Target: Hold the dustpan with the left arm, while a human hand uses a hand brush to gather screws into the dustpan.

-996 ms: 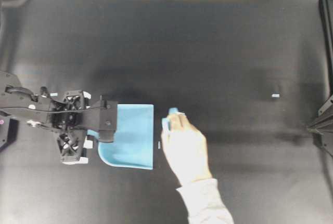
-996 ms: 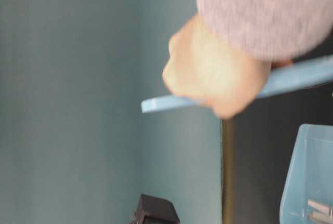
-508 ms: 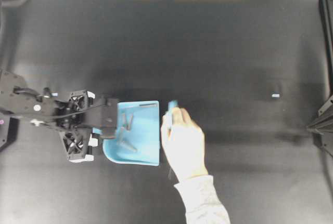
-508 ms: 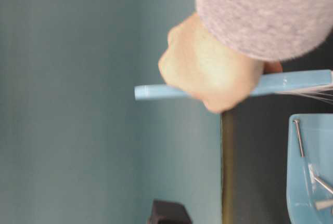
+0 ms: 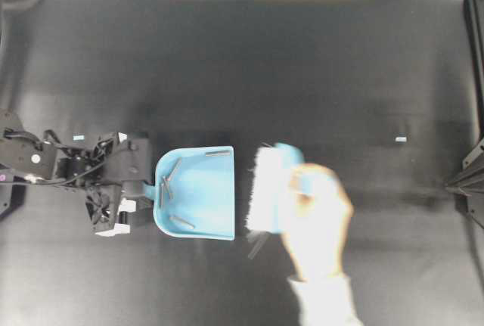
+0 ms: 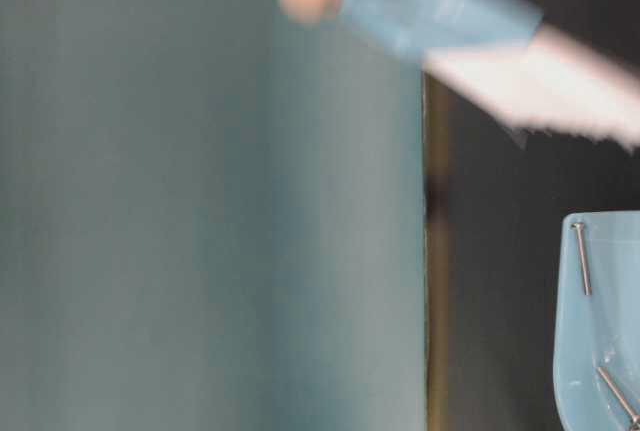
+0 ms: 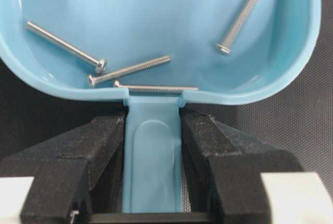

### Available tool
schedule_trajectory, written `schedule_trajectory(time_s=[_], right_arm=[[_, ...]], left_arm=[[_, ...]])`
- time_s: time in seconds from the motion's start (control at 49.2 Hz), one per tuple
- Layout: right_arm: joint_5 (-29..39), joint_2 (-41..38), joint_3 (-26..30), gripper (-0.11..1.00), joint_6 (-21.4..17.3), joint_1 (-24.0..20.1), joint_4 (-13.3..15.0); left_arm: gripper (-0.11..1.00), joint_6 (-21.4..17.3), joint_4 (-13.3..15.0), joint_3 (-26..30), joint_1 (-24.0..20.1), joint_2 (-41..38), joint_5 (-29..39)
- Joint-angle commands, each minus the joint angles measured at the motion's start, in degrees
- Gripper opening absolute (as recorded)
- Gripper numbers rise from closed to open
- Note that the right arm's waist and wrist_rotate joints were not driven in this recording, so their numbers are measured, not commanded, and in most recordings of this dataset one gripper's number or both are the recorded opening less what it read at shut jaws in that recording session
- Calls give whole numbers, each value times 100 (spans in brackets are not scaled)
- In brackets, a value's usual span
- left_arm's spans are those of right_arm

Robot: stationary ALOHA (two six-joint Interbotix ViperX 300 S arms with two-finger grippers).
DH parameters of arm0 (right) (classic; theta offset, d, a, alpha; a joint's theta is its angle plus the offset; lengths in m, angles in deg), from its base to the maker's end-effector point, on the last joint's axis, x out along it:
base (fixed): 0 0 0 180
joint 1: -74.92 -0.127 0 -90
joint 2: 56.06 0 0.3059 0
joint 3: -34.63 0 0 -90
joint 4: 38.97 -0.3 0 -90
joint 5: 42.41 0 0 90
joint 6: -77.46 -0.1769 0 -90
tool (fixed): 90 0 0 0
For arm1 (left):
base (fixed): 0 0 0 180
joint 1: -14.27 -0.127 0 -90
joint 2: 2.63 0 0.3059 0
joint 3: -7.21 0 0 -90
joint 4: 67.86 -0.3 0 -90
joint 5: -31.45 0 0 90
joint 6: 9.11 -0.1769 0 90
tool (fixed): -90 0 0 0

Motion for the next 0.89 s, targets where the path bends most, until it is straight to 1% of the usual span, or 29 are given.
schedule_trajectory(time_s=[0.0,0.142,0.224,0.345,0.488,0.63,0.711,0.874], right_arm=[[62,-44,26,0,0,0,-62],[62,-26,26,0,-9,0,-62],[62,-26,26,0,-9,0,-62],[62,-26,26,0,0,0,-53],[62,-26,26,0,0,0,-62],[62,-26,26,0,0,0,-53],[62,-26,26,0,0,0,-62],[62,-26,26,0,-9,0,-62]], left_arm=[[30,-9,-18,-132,-18,132,-633],[30,-53,-18,-431,-18,369,-1450],[30,-70,-18,-580,-18,483,-1793],[30,-79,-18,-721,-18,615,-2048],[30,-123,-18,-747,9,694,-2206],[30,-466,-18,-896,0,782,-2821],[30,-571,-18,-958,-26,861,-3120],[30,-642,-18,-967,-9,888,-3199]])
